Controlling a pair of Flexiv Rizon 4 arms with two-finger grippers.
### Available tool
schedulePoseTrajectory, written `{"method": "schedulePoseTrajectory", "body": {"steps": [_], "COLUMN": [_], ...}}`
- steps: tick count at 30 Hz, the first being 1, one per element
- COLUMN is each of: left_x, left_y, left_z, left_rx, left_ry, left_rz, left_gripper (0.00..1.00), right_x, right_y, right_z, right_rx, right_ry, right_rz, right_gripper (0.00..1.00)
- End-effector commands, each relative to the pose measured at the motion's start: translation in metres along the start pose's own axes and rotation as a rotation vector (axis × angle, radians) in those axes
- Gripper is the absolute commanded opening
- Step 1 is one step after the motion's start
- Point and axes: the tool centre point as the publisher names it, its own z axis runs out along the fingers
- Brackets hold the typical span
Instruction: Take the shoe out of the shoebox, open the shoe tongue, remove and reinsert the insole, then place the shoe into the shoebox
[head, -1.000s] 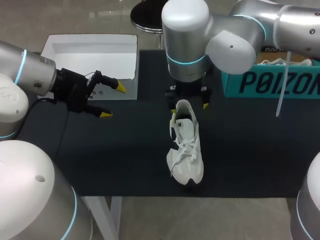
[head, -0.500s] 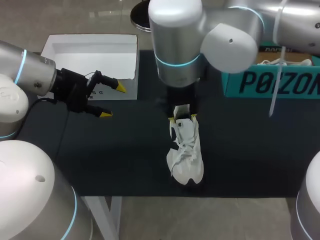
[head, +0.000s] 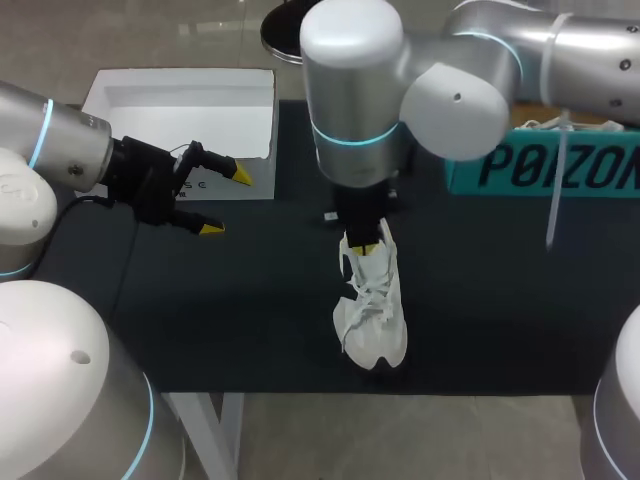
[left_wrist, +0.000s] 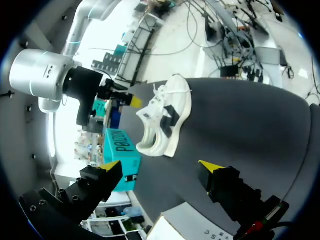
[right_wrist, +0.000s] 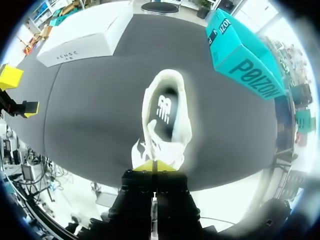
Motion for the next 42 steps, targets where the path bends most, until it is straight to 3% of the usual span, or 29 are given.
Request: {"method": "schedulePoseTrajectory", "body": {"steps": [1,13,25,30,34,42], "left_x": [0.0,0.0,0.0,0.0,0.0,0.0], "left_y": [0.0,0.0,0.0,0.0,0.0,0.0], "left_z": [0.001,0.001,0.001,0.001,0.001,0.001], "left_rx": [-0.003,-0.003,-0.003,-0.003,-0.003,-0.003], "left_ry": [0.003,0.003,0.003,0.003,0.003,0.003], "left_rz": [0.0,0.0,0.0,0.0,0.0,0.0], "left_gripper": [1.0,1.0,1.0,1.0,1.0,1.0], "right_x": [-0.005,-0.018,-0.023,-0.019,-0.023,-0.035], "right_y": [-0.003,-0.005,0.038,0.047,0.049,0.059], "right_z": [0.012,0.032,0.066,0.072,0.062,0.02], "right_rx": [0.0,0.016,-0.05,-0.065,-0.084,-0.135], "right_ry": [0.018,0.031,0.061,0.072,0.067,0.043], "right_rz": [0.005,0.017,-0.024,-0.04,-0.038,-0.078], "right_gripper": [0.0,0.0,0.0,0.0,0.0,0.0]}}
